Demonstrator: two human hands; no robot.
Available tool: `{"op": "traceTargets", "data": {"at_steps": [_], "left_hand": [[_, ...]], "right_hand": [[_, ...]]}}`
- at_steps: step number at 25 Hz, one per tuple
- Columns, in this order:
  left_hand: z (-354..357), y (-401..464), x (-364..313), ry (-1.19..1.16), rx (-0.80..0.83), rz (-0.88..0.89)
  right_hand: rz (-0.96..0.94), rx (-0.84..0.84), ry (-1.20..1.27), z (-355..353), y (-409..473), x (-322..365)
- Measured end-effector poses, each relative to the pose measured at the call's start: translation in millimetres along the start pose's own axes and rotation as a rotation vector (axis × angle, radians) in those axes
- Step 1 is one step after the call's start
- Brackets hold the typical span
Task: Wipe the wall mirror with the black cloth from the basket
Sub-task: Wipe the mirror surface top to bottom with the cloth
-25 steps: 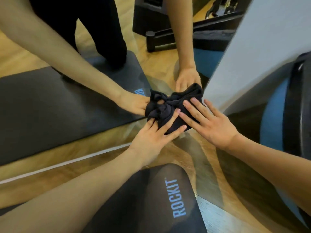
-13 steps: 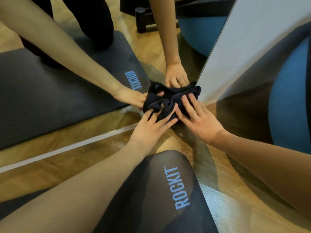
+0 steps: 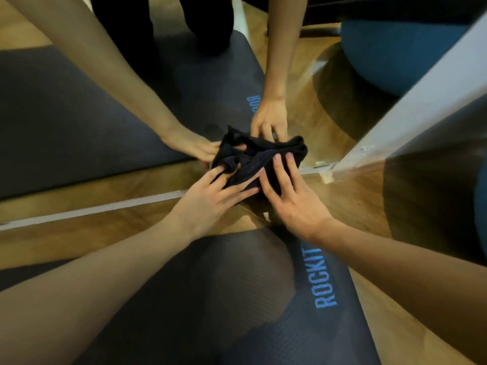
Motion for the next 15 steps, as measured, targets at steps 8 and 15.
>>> {"op": "traceTargets", "data": {"at_steps": [8, 15], "left_hand": [[47, -157, 118, 0.026, -0.037, -0.067], [70, -282, 202, 0.025, 0.057, -0.201]], "right_hand": [[-0.042, -0.088, 0.159, -22, 119, 165], [-0.151, -0.071, 0.124, -35, 208, 288]]}}
Point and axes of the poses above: each hand's wrist, its own y-axis towards the middle knuckle, its own z-axis out of the palm, x = y × z, the point moved 5 cm from there along y, towards the middle knuckle, and after that the axes turned 10 degrees about -z, right-handed, at the moved point
